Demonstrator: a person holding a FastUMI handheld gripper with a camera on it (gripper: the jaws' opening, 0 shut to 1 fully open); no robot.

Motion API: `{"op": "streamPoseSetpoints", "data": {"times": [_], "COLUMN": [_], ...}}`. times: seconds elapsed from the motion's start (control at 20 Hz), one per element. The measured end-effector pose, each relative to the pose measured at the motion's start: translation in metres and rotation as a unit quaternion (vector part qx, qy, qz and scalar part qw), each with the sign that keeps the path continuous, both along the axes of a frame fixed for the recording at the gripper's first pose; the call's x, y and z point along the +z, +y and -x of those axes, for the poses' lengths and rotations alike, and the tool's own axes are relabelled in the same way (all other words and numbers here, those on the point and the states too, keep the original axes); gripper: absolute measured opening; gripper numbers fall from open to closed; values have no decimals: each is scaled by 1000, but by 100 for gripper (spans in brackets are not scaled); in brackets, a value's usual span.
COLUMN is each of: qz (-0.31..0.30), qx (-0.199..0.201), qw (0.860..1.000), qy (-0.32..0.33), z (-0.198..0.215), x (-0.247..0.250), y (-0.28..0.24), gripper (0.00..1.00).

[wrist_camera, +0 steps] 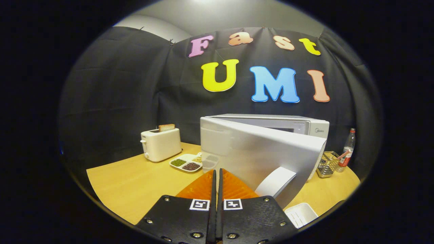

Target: Open the microwave, put the food inside, and close the microwave door.

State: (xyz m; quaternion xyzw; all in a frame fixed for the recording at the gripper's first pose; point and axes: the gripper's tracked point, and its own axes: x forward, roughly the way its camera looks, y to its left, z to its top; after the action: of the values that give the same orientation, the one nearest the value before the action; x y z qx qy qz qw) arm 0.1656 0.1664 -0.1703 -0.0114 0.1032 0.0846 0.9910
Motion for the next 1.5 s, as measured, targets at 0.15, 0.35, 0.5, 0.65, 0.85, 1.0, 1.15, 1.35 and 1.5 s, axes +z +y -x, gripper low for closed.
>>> {"op": "streamPoseSetpoints", "data": {"times": [0.15,0.35,0.5,0.65,0.85,1.0,1.15,1.35,1.5], "qz": [12,15,30,27,32,47,72,21,15], "qx": [-34,-70,-106,-132,-159,-162,-157,-141,-133], "qw": [999,997,994,991,987,986,985,990,991], "qy": [-6,-3,-10,-3,-2,-15,-22,11,-8], "z": [-20,-53,-80,-104,-137,-148,-147,-126,-91], "x": [-3,-12,-18,-29,-40,-40,-41,-38,-9], "y": [-32,-61,-86,-108,-133,-139,-135,-129,-128], "gripper": [1,1,1,1,1,1,2,3,3]}}
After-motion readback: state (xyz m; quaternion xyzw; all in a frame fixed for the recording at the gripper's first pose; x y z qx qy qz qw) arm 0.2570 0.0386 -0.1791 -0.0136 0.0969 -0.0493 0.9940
